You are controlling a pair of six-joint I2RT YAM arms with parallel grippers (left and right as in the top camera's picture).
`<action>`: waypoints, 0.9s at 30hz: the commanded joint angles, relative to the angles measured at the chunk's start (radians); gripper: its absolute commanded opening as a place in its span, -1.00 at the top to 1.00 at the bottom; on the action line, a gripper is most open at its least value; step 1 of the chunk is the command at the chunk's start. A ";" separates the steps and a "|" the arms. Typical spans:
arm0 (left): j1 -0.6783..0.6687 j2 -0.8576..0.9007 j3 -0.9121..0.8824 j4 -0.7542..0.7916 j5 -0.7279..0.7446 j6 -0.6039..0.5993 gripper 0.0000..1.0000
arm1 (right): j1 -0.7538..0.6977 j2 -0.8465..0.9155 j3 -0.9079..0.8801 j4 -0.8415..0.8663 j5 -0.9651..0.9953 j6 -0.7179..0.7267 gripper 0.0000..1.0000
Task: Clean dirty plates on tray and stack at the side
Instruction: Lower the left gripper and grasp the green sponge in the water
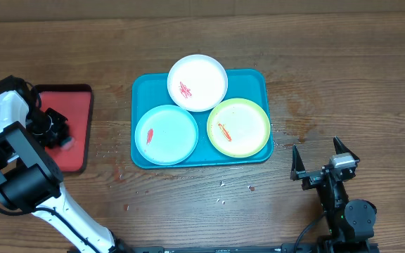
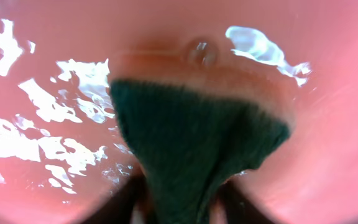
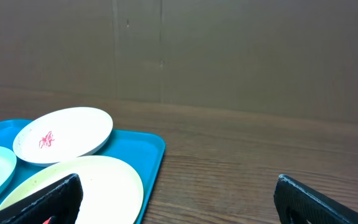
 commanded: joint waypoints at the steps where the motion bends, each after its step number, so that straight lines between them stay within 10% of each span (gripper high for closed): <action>1: -0.006 0.020 0.013 -0.017 0.019 -0.002 -0.99 | 0.005 -0.008 -0.011 0.004 0.005 0.003 -1.00; 7: -0.006 0.020 0.013 -0.068 0.044 -0.003 -0.86 | 0.005 -0.008 -0.011 0.004 0.005 0.003 -1.00; 16: -0.006 0.020 0.013 -0.085 0.048 0.001 0.74 | 0.005 -0.008 -0.011 0.004 0.005 0.003 -1.00; 20: -0.006 0.020 0.013 -0.060 0.045 0.000 0.92 | 0.005 -0.008 -0.011 0.004 0.005 0.003 -1.00; 22: -0.006 0.020 0.013 -0.033 0.043 0.001 0.82 | 0.005 -0.008 -0.011 0.004 0.005 0.003 -1.00; 24: -0.006 0.020 0.013 -0.006 0.039 0.001 -0.18 | 0.005 -0.008 -0.011 0.004 0.005 0.003 -1.00; 25: -0.006 0.020 0.013 0.008 0.039 0.001 -1.00 | 0.005 -0.008 -0.011 0.004 0.005 0.003 -1.00; 27: -0.006 0.020 0.013 0.048 0.037 0.001 -1.00 | 0.005 -0.008 -0.011 0.004 0.005 0.003 -1.00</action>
